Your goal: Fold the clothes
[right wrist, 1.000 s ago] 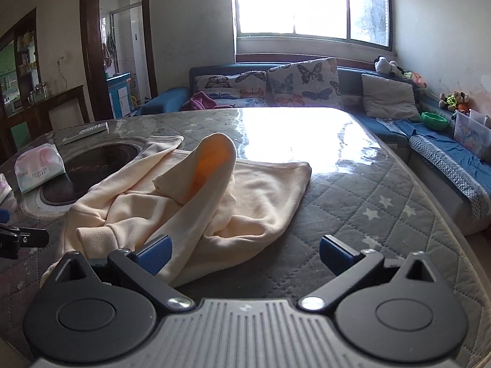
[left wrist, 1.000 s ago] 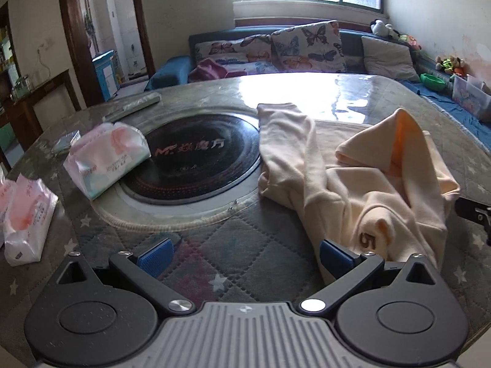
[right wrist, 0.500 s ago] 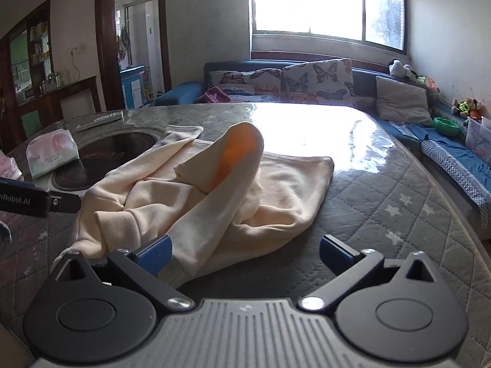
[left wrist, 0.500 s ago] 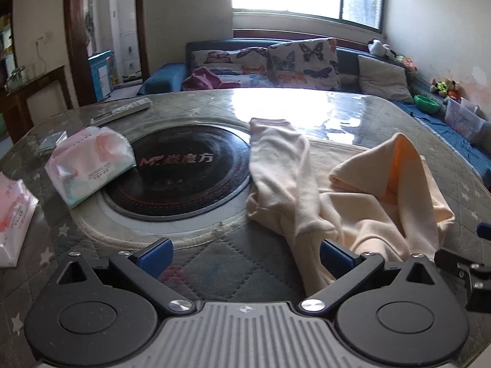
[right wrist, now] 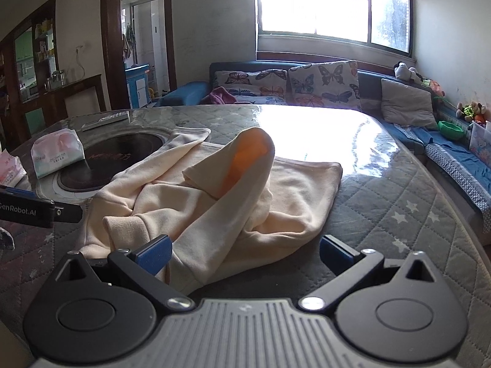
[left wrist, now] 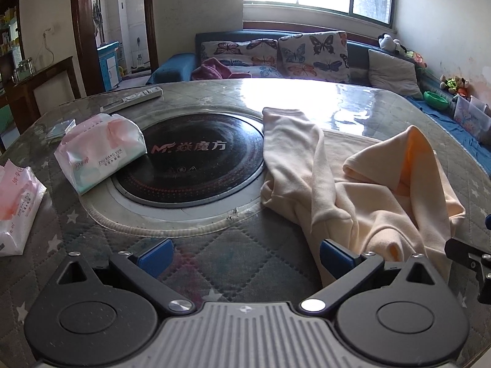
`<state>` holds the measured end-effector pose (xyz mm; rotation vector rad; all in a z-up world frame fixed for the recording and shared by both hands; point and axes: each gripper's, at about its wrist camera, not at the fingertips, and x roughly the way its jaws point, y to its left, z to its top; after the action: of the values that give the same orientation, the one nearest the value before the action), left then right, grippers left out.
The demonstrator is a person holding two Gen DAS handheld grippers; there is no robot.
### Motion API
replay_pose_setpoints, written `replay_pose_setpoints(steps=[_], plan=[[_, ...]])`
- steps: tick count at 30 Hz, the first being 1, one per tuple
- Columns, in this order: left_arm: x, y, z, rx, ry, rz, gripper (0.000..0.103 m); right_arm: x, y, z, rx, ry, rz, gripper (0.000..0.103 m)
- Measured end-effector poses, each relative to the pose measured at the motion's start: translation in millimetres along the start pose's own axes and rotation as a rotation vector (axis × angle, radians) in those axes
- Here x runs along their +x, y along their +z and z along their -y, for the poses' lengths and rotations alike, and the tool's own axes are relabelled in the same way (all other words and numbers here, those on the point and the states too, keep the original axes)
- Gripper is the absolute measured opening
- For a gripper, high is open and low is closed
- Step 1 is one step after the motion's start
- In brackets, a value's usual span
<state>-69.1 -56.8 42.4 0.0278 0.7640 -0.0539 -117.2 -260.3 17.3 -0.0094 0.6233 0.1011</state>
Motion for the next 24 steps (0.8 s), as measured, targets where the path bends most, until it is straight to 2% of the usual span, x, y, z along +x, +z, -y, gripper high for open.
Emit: replay_pose_setpoints(steps=[10,24], plan=[[-0.3,-3.0,9.9,0.045,-0.009,-0.019,0.103,-0.3,1.8,-1.5,-0.008,-0.002,-0.005,0.103],[-15.2,-23.6,19.8,0.101,-0.009,-0.033,0.103,-15.3,-6.3,-1.8,-0.006,-0.019,0.007,0.103]])
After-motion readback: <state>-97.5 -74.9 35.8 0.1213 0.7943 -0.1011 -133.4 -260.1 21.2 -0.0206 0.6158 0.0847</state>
